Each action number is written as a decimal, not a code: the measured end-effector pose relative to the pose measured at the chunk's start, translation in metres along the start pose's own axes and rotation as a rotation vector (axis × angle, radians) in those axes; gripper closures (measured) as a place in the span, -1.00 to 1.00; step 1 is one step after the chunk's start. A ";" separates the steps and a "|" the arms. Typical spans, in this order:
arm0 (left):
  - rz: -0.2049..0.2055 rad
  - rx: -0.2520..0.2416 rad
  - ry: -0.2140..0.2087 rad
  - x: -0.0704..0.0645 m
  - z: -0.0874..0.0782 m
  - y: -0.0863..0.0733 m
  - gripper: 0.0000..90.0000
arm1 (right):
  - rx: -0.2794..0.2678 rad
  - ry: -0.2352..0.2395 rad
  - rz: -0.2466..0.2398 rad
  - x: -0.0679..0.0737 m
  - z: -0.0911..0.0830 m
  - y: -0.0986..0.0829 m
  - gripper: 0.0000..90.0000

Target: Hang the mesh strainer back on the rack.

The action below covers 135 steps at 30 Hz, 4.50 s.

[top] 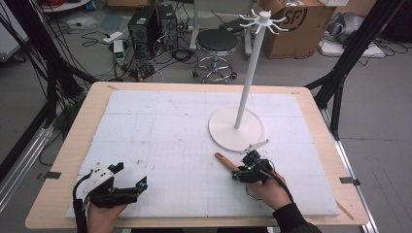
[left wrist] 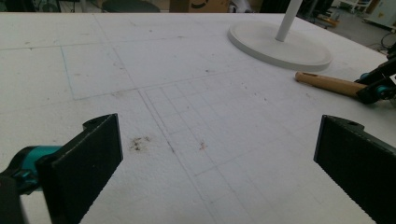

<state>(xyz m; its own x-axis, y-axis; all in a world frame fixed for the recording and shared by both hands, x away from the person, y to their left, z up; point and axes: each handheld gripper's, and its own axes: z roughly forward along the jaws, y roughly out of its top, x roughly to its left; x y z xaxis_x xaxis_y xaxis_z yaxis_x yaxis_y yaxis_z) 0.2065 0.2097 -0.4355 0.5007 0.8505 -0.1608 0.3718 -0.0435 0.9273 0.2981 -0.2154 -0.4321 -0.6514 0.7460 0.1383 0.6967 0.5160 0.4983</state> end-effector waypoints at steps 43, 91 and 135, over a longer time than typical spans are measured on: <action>0.006 0.004 -0.010 -0.002 0.002 0.000 -0.96 | 0.229 -0.236 -0.166 0.037 0.011 0.030 0.50; -0.009 -0.010 -0.002 0.002 0.000 0.001 -0.96 | -0.813 0.128 0.185 -0.035 -0.075 -0.017 0.52; -0.032 -0.010 -0.003 0.011 0.003 -0.001 -0.96 | -1.159 0.139 0.103 -0.043 -0.171 0.065 0.52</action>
<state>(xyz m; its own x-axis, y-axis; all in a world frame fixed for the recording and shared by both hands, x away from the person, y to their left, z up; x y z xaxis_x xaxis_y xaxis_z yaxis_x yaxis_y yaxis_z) 0.2139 0.2172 -0.4397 0.4912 0.8496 -0.1920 0.3803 -0.0109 0.9248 0.3201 -0.2862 -0.2594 -0.6851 0.6726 0.2797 0.1043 -0.2895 0.9515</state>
